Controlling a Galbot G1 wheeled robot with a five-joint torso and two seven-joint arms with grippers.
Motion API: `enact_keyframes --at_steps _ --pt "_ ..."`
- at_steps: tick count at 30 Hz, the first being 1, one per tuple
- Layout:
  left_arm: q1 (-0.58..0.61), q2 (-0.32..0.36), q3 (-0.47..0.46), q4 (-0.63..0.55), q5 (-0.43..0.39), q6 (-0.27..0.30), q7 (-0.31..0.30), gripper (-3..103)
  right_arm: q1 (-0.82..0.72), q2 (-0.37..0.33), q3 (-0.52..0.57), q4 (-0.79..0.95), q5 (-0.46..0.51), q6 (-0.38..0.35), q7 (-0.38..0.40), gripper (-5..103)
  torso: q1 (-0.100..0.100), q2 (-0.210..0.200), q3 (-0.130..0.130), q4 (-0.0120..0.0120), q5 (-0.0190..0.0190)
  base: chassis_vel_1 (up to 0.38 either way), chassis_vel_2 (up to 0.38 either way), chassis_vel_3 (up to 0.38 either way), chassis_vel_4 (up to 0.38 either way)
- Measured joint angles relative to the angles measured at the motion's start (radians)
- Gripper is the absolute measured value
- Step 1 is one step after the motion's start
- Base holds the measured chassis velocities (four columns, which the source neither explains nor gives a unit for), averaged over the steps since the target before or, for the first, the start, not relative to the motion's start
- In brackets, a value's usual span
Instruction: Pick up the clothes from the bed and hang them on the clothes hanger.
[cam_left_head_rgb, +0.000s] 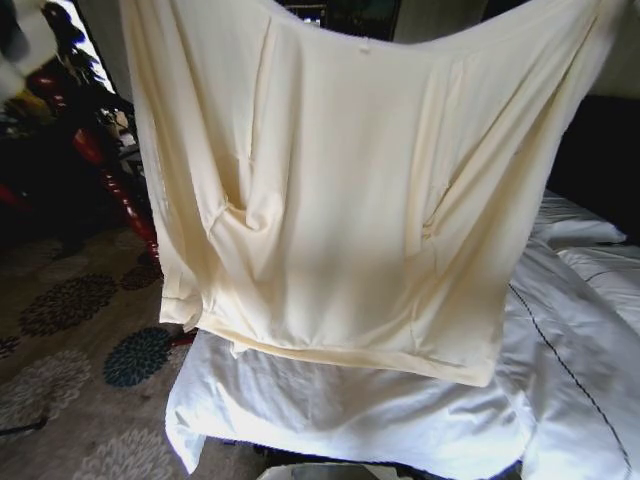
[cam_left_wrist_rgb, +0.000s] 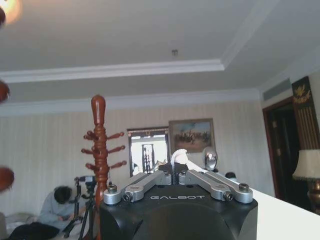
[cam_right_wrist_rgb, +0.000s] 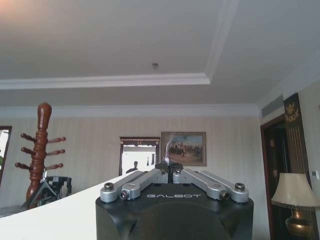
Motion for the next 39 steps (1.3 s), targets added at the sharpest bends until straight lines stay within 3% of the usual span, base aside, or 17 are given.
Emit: enact_keyframes --at_steps 6,12,16,22,34,39 --pt "0.168 -0.036 -0.021 0.001 0.115 -0.004 0.003 1 -0.238 0.068 0.003 0.007 -0.167 0.035 -0.013 0 0.0 0.0 0.0 0.0 0.0004 0.0 0.0 0.0 0.0" --pt "0.262 -0.075 -0.009 0.008 0.176 -0.012 0.002 1 -0.343 0.144 -0.023 -0.017 -0.275 0.061 -0.028 0 0.0 0.0 0.0 -0.0001 0.0007 0.0 0.0 0.0 0.0" --pt "0.356 -0.133 0.014 0.044 0.261 -0.022 -0.008 1 -0.387 0.22 -0.065 -0.087 -0.394 0.086 -0.057 0 0.0 0.0 0.0 0.0 0.0003 0.0 0.0 0.0 0.0" --pt "0.409 -0.186 0.051 0.075 0.325 -0.033 -0.008 1 -0.412 0.258 -0.08 -0.154 -0.461 0.11 -0.077 0 0.0 0.0 0.0 -0.0003 0.0006 0.0 0.0 0.0 0.0" --pt "0.696 -0.281 0.042 0.078 0.403 -0.093 -0.012 1 -0.658 0.362 -0.065 -0.21 -0.633 0.164 -0.127 0 -0.001 0.0 0.0 -0.0002 0.0005 0.0 0.0 0.0 0.0" --pt "0.814 -0.349 0.033 0.153 0.45 -0.15 0.04 1 -0.702 0.444 -0.082 -0.258 -0.707 0.185 -0.142 0 -0.001 0.0 0.0 0.0003 0.0005 0.0 0.0 0.0 0.0"
